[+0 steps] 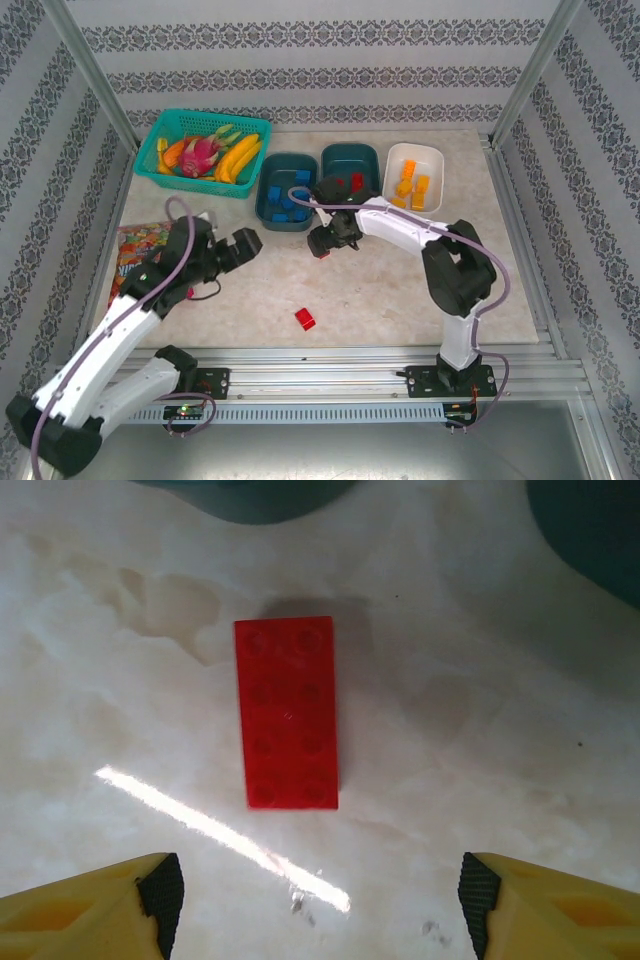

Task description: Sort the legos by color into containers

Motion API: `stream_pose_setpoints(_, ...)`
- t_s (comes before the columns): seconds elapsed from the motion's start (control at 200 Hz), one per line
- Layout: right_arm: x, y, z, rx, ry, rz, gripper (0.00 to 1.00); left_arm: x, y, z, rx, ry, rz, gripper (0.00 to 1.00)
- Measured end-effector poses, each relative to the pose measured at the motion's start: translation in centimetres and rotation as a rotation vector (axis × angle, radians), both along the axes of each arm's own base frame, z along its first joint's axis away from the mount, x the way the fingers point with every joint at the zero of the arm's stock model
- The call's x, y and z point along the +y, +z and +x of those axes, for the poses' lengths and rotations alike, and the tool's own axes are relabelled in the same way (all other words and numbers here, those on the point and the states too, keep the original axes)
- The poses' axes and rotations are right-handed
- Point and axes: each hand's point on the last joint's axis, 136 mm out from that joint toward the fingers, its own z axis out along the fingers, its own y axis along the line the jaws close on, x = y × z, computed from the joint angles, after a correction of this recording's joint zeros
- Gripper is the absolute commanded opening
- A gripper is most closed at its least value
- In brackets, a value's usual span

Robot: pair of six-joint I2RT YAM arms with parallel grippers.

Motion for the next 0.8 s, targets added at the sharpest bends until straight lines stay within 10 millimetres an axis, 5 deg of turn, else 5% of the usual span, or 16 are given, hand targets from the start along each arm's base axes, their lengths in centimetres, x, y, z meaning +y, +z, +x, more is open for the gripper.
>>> stream_pose_setpoints(0.26,1.2,-3.6,0.9,0.035,0.036,-0.060,0.64,1.9,1.7,-3.6,-0.048,0.031,-0.042,1.00)
stream_pose_setpoints(0.799,2.3,-5.1,2.3,0.036,0.039,-0.076,0.28,2.3,0.6,-4.2,0.007,0.044,-0.022,1.00)
